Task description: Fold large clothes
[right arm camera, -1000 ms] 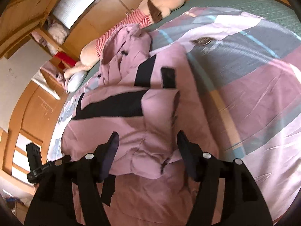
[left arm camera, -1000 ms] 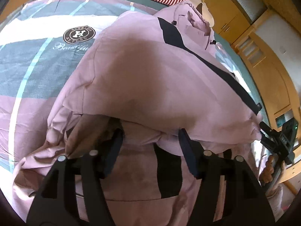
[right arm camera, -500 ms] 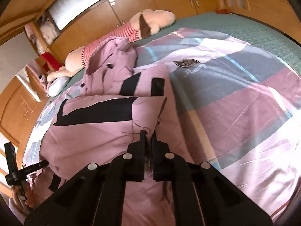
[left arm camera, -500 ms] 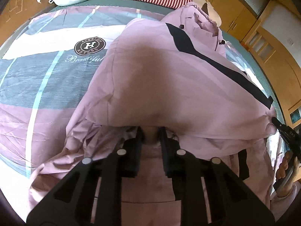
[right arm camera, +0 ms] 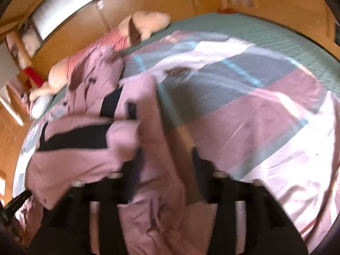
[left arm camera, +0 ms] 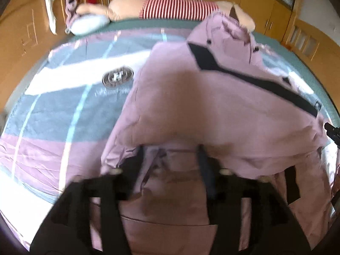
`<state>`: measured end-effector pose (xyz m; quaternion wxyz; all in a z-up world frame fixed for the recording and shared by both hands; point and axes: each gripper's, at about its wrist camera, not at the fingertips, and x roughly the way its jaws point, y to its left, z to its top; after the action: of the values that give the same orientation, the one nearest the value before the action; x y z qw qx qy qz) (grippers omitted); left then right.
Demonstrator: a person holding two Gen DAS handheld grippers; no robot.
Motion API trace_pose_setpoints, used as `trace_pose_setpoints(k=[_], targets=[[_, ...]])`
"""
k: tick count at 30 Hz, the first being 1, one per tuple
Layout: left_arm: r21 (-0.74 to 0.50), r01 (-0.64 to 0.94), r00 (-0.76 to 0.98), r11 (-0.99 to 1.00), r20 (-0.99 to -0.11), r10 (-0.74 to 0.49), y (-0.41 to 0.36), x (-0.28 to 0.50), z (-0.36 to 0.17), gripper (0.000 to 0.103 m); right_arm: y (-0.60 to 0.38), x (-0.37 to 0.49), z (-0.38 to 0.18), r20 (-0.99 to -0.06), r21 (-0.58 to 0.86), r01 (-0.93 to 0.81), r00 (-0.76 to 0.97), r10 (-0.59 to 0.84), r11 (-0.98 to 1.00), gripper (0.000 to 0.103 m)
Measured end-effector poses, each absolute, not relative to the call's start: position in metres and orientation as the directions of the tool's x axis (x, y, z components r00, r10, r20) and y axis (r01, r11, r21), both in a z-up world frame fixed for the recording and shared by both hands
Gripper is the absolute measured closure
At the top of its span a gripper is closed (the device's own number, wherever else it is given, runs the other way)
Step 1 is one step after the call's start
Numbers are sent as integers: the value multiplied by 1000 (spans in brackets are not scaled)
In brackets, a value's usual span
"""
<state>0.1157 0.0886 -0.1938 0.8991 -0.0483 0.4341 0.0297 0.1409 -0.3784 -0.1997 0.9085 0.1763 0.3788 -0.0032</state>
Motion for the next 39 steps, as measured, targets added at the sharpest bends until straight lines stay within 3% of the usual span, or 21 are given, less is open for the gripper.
trace_pose_setpoints(k=[2, 4, 5, 10, 15, 19, 21, 22, 23, 25, 28, 33, 39], targets=[[-17, -102, 679, 995, -732, 58, 85, 108, -180, 37, -373, 138, -193, -659, 329, 89, 734, 161, 940, 55], [31, -106, 720, 994, -687, 98, 80, 102, -171, 37, -353, 135, -188, -640, 293, -14, 740, 207, 956, 72], [39, -104, 729, 994, -676, 103, 79, 102, -168, 37, -340, 135, -189, -649, 251, -58, 731, 212, 966, 73], [50, -87, 666, 995, -740, 95, 79, 122, -189, 38, -298, 143, -220, -746, 94, -131, 648, 156, 987, 74], [-66, -91, 564, 994, -826, -3, 96, 149, -221, 37, -288, 147, -235, -769, 17, -133, 632, 98, 991, 74], [18, -74, 564, 997, -824, 57, 85, 146, -220, 37, -295, 146, -231, -763, 40, -131, 636, 115, 991, 74], [23, -81, 582, 996, -810, 66, 84, 141, -216, 38, -300, 136, -220, -724, 74, -121, 676, 136, 990, 72], [19, -75, 596, 997, -801, 61, 84, 138, -212, 38, -301, 132, -213, -699, 86, -125, 700, 149, 988, 67], [18, -68, 606, 998, -794, 55, 82, 136, -209, 37, -300, 130, -208, -684, 87, -130, 713, 154, 988, 53], [39, -69, 603, 997, -795, 72, 81, 137, -209, 32, -295, 130, -208, -686, 55, -137, 714, 137, 989, 40], [43, -91, 568, 995, -818, 87, 84, 141, -221, 24, -289, 144, -236, -783, 3, -123, 617, 79, 992, 36], [-32, -126, 544, 991, -838, 42, 97, 143, -226, 19, -290, 146, -240, -784, 10, -118, 616, 81, 993, 25], [-21, -141, 561, 990, -825, 62, 94, 141, -224, 18, -288, 143, -241, -781, -4, -120, 621, 72, 993, 24]])
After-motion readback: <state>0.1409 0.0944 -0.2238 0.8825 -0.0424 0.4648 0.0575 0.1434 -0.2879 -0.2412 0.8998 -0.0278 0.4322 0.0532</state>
